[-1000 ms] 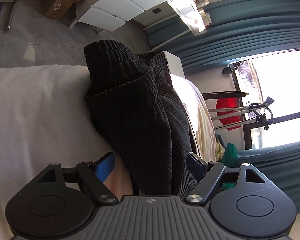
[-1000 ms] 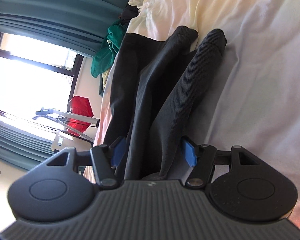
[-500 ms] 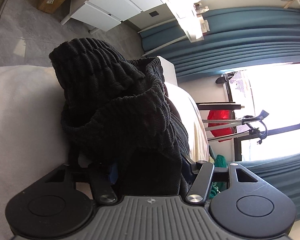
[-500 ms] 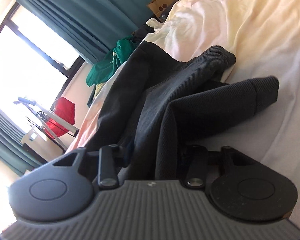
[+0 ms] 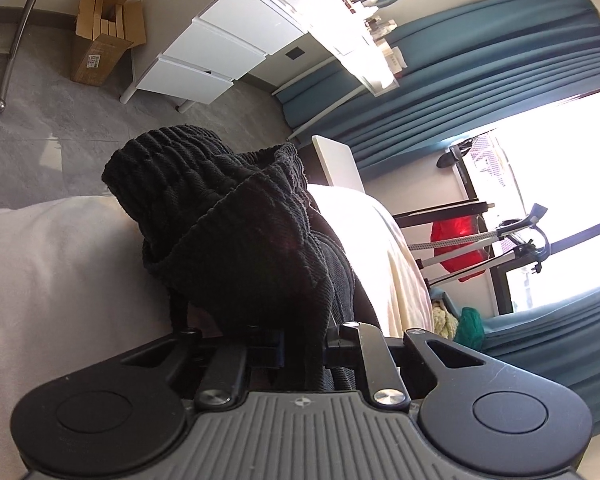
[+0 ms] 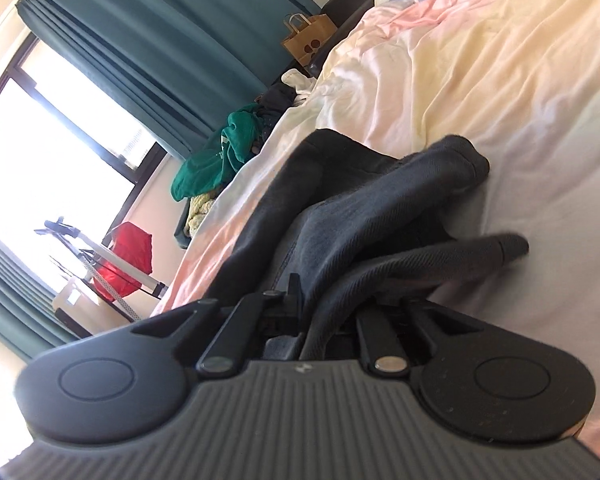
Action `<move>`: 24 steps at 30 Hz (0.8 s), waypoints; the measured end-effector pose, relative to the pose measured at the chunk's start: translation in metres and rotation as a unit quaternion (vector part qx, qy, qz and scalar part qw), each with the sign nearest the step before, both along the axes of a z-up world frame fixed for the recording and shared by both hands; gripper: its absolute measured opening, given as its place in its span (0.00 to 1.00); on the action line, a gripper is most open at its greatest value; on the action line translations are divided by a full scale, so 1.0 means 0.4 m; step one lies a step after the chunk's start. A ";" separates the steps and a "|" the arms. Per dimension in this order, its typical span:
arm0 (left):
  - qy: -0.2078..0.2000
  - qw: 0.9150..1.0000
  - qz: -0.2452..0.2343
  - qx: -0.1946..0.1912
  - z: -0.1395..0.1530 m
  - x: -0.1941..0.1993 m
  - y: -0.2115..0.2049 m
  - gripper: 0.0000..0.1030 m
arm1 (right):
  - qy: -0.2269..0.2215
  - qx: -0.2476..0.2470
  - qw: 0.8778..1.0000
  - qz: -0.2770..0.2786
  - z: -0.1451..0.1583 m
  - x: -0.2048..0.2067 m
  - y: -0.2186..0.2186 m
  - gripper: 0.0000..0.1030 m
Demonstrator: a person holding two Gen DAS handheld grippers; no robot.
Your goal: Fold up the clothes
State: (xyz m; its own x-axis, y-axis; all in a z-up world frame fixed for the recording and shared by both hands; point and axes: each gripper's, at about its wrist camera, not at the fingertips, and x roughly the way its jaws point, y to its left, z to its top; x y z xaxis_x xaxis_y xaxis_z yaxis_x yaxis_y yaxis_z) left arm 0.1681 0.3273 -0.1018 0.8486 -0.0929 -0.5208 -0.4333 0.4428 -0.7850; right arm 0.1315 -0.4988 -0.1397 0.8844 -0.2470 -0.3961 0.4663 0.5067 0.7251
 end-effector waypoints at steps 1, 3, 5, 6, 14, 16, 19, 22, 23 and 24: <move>-0.002 1.000 -0.002 0.005 0.010 -0.009 -0.005 0.14 | 0.001 -0.002 1.000 0.000 0.016 -0.022 0.002 0.09; -0.008 1.000 -0.004 0.012 0.033 -0.024 -0.013 0.14 | 0.005 0.004 1.000 -0.007 0.039 -0.067 0.005 0.09; -0.016 1.000 -0.009 0.004 0.051 -0.046 -0.009 0.14 | 0.010 0.019 1.000 -0.016 0.055 -0.115 0.004 0.09; -0.017 1.000 -0.014 0.002 0.062 -0.063 -0.006 0.14 | 0.014 0.026 0.999 -0.020 0.060 -0.141 0.003 0.09; 0.021 0.993 -0.079 0.087 0.128 -0.179 0.014 0.15 | 0.056 0.124 0.989 -0.059 0.045 -0.333 0.004 0.09; 0.037 0.987 -0.097 0.120 0.121 -0.176 0.005 0.17 | 0.081 0.148 0.984 -0.064 0.026 -0.350 0.006 0.10; 0.052 0.979 -0.120 0.158 0.106 -0.186 -0.011 0.20 | 0.084 0.201 0.974 -0.069 -0.008 -0.370 -0.002 0.13; 0.051 0.972 -0.139 0.184 0.111 -0.208 -0.024 0.26 | 0.053 0.252 0.963 -0.080 -0.022 -0.410 -0.006 0.16; 0.050 0.969 -0.143 0.193 0.113 -0.216 -0.029 0.28 | 0.041 0.265 0.959 -0.089 -0.021 -0.427 -0.006 0.18; 0.050 0.966 -0.146 0.206 0.117 -0.227 -0.037 0.35 | 0.023 0.275 0.956 -0.101 -0.019 -0.448 -0.005 0.19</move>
State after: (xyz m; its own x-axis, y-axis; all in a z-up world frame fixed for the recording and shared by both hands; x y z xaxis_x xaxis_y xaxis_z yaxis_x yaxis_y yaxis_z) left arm 0.0773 0.3126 -0.0549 0.7613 -0.0875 -0.6425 -0.3072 0.8239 -0.4762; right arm -0.0476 -0.5006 -0.1474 0.8189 -0.1534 -0.5531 0.5526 -0.0497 0.8320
